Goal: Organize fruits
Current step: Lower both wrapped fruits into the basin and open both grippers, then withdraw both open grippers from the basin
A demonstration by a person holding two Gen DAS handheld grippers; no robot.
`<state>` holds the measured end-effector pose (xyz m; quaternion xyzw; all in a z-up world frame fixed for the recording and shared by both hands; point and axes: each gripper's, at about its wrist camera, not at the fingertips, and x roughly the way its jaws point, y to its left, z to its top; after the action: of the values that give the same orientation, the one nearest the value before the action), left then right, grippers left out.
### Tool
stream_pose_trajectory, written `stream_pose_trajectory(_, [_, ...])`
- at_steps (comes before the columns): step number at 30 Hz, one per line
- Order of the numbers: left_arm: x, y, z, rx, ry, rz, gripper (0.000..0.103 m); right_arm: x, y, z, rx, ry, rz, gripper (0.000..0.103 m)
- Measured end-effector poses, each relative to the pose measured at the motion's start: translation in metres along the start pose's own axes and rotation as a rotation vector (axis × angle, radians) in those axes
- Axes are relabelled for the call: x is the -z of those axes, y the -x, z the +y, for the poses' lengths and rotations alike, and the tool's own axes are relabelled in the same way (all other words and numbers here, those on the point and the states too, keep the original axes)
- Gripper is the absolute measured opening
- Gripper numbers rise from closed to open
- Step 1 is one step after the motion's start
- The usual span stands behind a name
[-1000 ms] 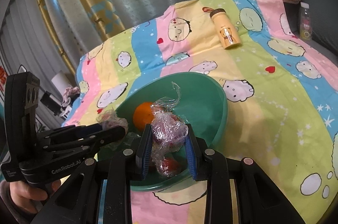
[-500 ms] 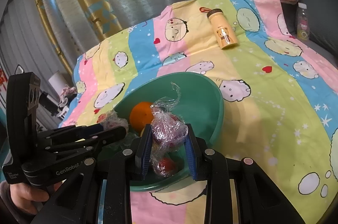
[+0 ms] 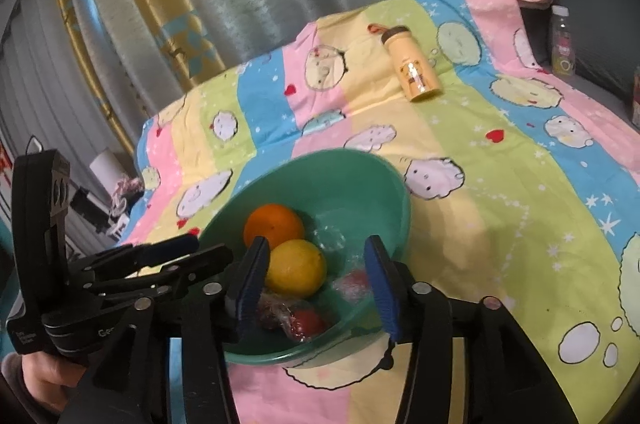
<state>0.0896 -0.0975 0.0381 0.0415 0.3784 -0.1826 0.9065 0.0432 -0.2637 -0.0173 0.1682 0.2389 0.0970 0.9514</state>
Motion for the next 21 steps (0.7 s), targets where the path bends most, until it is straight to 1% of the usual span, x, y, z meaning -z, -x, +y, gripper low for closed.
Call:
stream_pose_trajectory(1, [0.0,0.003,0.001,-0.003,0.003,-0.006,0.062,-0.001,0.002,-0.002,-0.002,-0.006,-0.009,0.055])
stream_pose_trajectory(4, [0.0,0.012,0.006,-0.011,0.018,-0.025,0.063,-0.002,0.008,-0.005,-0.002,-0.022,-0.026,0.057])
stream_pose_trajectory(5, [0.001,0.016,0.009,-0.017,0.028,-0.032,0.064,-0.002,0.008,-0.006,-0.006,-0.027,-0.026,0.057])
stream_pose_trajectory(7, [0.003,0.023,0.017,-0.024,0.053,-0.04,0.07,-0.002,0.009,-0.007,-0.018,-0.037,-0.024,0.057])
stream_pose_trajectory(10, [0.008,0.035,0.028,-0.036,0.098,-0.058,0.074,0.0,0.011,-0.004,-0.026,-0.033,-0.023,0.057])
stream_pose_trajectory(15, [0.021,0.058,0.053,-0.077,0.174,-0.078,0.077,0.007,0.016,0.001,-0.053,-0.027,-0.018,0.057])
stream_pose_trajectory(18, [0.031,0.073,0.068,-0.1,0.223,-0.09,0.081,0.013,0.02,0.003,-0.069,-0.025,-0.007,0.057])
stream_pose_trajectory(21, [0.044,0.089,0.084,-0.125,0.272,-0.102,0.082,0.017,0.026,0.007,-0.081,-0.016,0.004,0.057])
